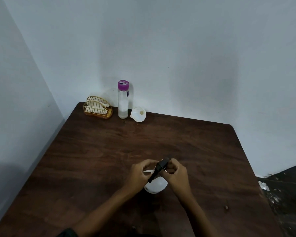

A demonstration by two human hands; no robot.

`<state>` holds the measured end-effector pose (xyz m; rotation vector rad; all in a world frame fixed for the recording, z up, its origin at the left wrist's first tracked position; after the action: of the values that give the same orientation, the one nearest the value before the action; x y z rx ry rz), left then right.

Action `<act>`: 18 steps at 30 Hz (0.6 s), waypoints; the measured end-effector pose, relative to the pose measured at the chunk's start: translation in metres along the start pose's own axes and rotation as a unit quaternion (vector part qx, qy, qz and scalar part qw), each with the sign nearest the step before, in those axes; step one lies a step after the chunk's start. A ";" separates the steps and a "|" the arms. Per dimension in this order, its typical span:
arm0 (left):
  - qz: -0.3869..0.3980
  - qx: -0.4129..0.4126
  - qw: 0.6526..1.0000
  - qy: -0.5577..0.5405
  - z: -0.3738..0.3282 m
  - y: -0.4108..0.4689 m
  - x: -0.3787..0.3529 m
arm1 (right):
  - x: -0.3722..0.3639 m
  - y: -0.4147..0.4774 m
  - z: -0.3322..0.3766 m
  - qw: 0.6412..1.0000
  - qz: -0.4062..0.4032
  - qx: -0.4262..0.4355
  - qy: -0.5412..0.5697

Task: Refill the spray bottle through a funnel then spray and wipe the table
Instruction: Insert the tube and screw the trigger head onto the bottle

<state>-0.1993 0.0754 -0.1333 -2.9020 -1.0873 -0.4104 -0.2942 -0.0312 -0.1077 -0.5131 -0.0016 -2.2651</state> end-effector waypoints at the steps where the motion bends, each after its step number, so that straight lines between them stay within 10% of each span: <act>1: -0.006 -0.001 1.000 -0.008 0.002 -0.001 0.000 | -0.002 -0.001 0.000 1.000 -0.008 0.000 0.002; 13: -0.028 -0.021 0.998 -0.047 -0.001 -0.007 -0.001 | -0.017 -0.006 -0.003 0.994 -0.108 -0.001 0.003; 18: -0.011 -0.035 0.999 -0.025 0.001 -0.004 -0.002 | -0.016 -0.003 -0.010 0.999 -0.010 -0.006 0.040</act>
<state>-0.2029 0.0776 -0.1348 -2.9791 -1.1352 -0.3870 -0.2904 -0.0193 -0.1218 -0.4306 0.0474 -2.3050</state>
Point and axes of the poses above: each hand's wrist, its own y-axis towards the middle knuckle, its own x-axis out of the back of the hand, z = x × y, the point moved 5 cm from there along y, towards the middle knuckle, and after that the axes turned 4 degrees about -x, right-handed, at the moved point
